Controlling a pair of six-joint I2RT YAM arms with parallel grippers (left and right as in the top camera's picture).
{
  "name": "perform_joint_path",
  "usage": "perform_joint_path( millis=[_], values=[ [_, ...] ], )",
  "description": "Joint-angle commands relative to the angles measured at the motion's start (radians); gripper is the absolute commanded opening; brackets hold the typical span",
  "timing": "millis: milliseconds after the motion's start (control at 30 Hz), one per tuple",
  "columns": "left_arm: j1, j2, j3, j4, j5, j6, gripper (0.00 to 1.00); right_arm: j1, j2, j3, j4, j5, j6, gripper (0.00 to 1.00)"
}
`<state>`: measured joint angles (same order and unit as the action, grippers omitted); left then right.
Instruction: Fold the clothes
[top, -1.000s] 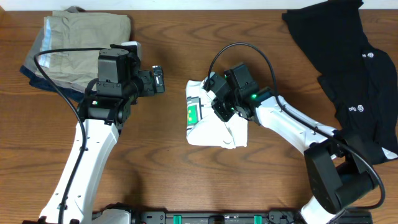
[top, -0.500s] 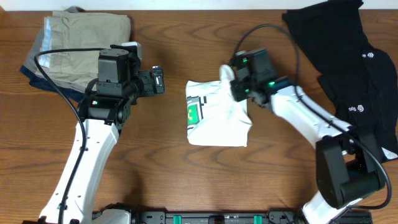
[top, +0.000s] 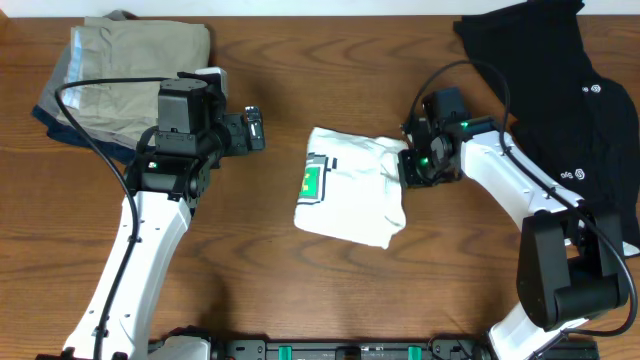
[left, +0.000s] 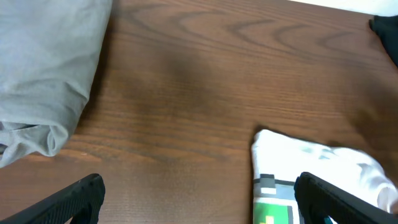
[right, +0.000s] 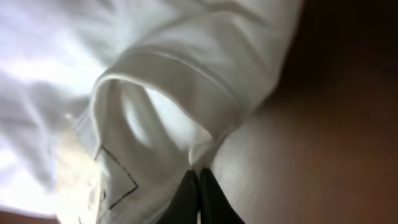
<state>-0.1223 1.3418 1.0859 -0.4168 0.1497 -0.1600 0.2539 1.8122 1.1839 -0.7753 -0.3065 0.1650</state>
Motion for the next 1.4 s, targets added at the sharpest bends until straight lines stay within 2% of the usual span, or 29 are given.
perform_joint_path(
  millis=[0,67,133,200,267,433,567,733,1000,1200,1367],
  values=[
    [0.004,0.011,0.009,-0.002,-0.01,0.009,0.98,-0.025,-0.033,0.014,-0.018,-0.05,0.013,0.14],
    [0.004,0.011,0.009,-0.002,-0.01,0.01,0.98,-0.043,-0.062,0.021,-0.024,-0.064,0.009,0.34],
    [0.004,0.011,0.009,-0.003,-0.009,0.027,0.98,-0.066,-0.098,0.043,-0.047,-0.077,-0.009,0.45],
    [0.004,0.011,0.009,-0.007,-0.009,0.031,0.98,-0.084,-0.14,0.075,-0.087,-0.081,-0.036,0.53],
    [0.004,0.011,0.009,-0.014,-0.01,0.032,0.98,-0.086,-0.176,0.093,-0.112,-0.096,-0.067,0.56],
    [0.004,0.011,0.006,-0.024,-0.01,0.032,0.98,-0.021,-0.204,0.089,-0.133,-0.124,-0.092,0.43],
    [0.004,0.011,0.006,-0.024,-0.013,0.032,0.98,0.074,-0.193,0.037,-0.1,-0.091,-0.09,0.27],
    [0.004,0.011,0.006,-0.024,-0.013,0.032,0.98,0.126,-0.163,-0.055,-0.037,-0.069,-0.053,0.16],
    [0.004,0.011,0.006,-0.024,-0.013,0.031,0.98,0.131,-0.095,-0.218,0.002,-0.101,-0.019,0.15],
    [0.004,0.011,0.006,-0.028,-0.013,0.032,0.98,0.131,-0.095,-0.259,0.048,-0.102,0.006,0.27],
    [0.004,0.011,0.004,-0.044,-0.013,0.032,0.98,0.117,-0.117,-0.173,0.035,-0.117,0.006,0.31]
  ],
)
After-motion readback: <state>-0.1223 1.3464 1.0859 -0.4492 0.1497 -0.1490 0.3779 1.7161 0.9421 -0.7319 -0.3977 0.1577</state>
